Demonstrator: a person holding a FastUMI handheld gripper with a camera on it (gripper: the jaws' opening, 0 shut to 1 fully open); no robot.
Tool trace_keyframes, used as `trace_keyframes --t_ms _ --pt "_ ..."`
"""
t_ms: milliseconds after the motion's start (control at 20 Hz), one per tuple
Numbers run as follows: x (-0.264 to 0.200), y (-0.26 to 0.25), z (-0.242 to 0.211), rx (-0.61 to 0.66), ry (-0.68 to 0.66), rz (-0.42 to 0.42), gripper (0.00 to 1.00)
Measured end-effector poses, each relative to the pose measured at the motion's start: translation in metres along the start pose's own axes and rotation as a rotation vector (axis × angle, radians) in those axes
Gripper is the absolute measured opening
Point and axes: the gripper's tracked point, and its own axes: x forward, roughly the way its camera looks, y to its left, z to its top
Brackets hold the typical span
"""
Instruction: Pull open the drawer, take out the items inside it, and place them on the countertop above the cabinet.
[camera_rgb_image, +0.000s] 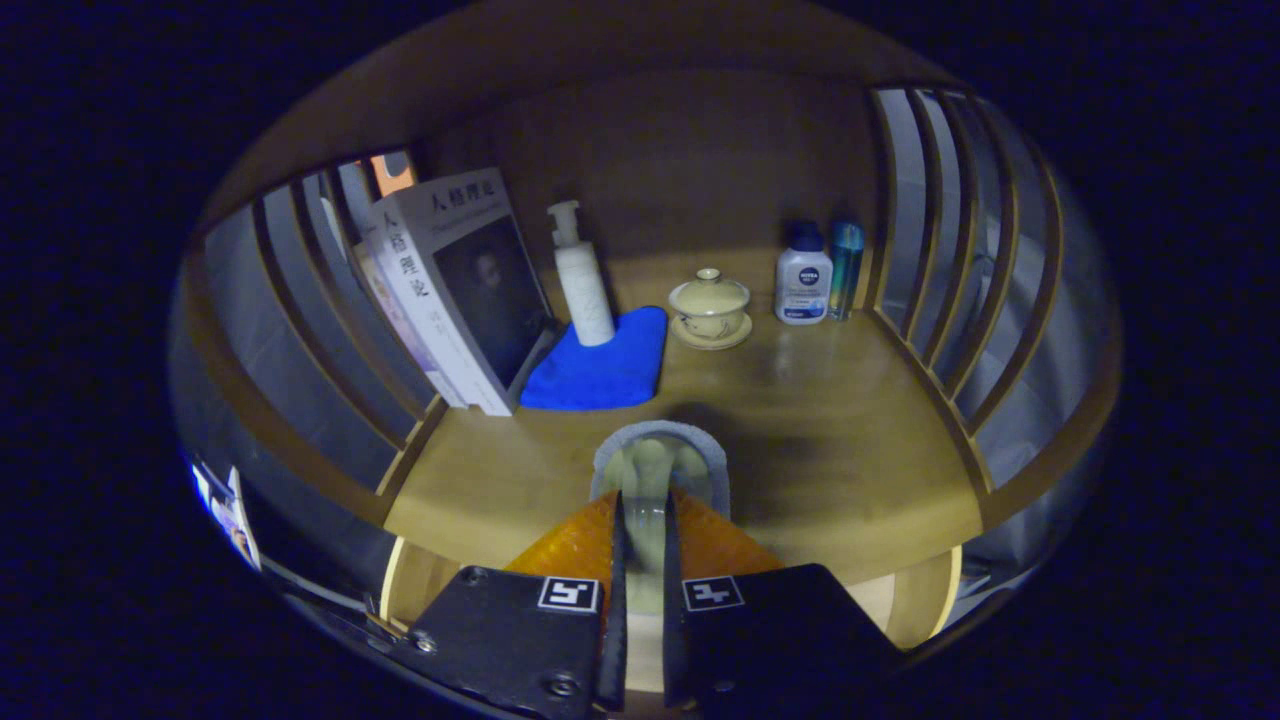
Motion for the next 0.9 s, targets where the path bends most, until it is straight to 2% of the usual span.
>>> trace_keyframes --t_ms 300,650,850,900 --pt "0.028 -0.005 0.004 0.036 0.012 0.007 0.17" --pt "0.039 0.000 0.004 0.052 0.001 0.023 0.18" --pt "0.042 0.002 -0.002 0.059 0.009 0.063 0.24" --pt "0.038 0.002 0.000 0.057 0.000 0.058 0.33"
